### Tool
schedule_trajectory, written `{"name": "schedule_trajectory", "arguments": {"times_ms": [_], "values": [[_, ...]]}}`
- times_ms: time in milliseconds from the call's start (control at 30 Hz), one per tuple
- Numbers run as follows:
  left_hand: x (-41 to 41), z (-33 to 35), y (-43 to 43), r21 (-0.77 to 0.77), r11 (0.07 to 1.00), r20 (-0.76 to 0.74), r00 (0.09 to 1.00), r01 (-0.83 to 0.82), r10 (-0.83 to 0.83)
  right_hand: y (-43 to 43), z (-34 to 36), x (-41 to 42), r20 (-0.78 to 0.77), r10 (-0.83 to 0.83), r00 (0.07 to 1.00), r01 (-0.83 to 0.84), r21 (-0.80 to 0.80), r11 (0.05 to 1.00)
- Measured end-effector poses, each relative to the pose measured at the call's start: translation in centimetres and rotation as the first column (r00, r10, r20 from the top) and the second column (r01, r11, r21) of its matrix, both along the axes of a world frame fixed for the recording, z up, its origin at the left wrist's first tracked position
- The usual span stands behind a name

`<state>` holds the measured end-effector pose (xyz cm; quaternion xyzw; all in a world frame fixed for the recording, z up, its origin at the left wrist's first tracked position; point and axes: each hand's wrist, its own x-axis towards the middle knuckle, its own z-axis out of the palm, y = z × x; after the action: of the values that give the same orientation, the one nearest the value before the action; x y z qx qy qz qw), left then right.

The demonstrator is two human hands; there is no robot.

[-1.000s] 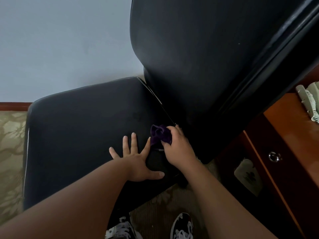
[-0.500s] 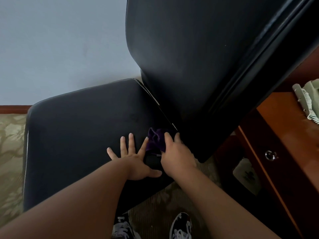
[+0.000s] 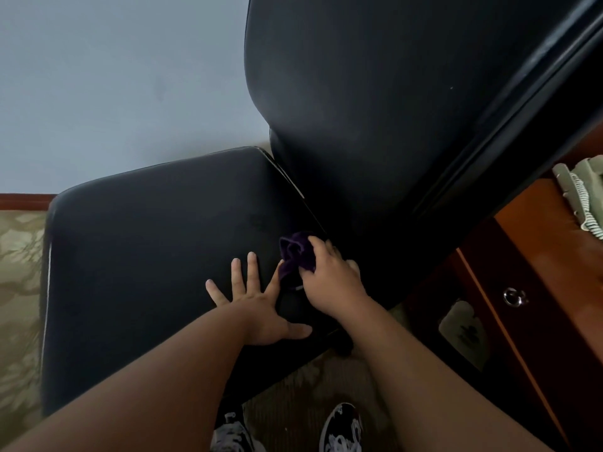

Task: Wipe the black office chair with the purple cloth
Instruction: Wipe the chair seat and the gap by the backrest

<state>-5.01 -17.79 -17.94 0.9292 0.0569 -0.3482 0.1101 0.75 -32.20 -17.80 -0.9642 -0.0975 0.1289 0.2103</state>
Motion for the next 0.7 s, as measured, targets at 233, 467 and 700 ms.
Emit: {"name": "schedule_trajectory", "arguments": {"times_ms": [233,467,700], "values": [[0.3,-0.2,-0.3,0.036,0.999,-0.019,1.0,-0.018,0.018,0.7,0.4,0.6,0.001,-0.02,1.0,0.02,-0.085,0.996],[0.1,-0.1,-0.4,0.008,0.999,0.024,0.999,-0.033,0.033,-1.5,1.3,-3.6,-0.027,-0.075,0.997,0.068,-0.216,0.974],[-0.1,0.2,-0.4,0.003,1.0,0.028,0.999,-0.022,0.022,-3.2,0.5,-7.3,-0.013,-0.126,0.992,0.124,-0.107,0.986]]}}
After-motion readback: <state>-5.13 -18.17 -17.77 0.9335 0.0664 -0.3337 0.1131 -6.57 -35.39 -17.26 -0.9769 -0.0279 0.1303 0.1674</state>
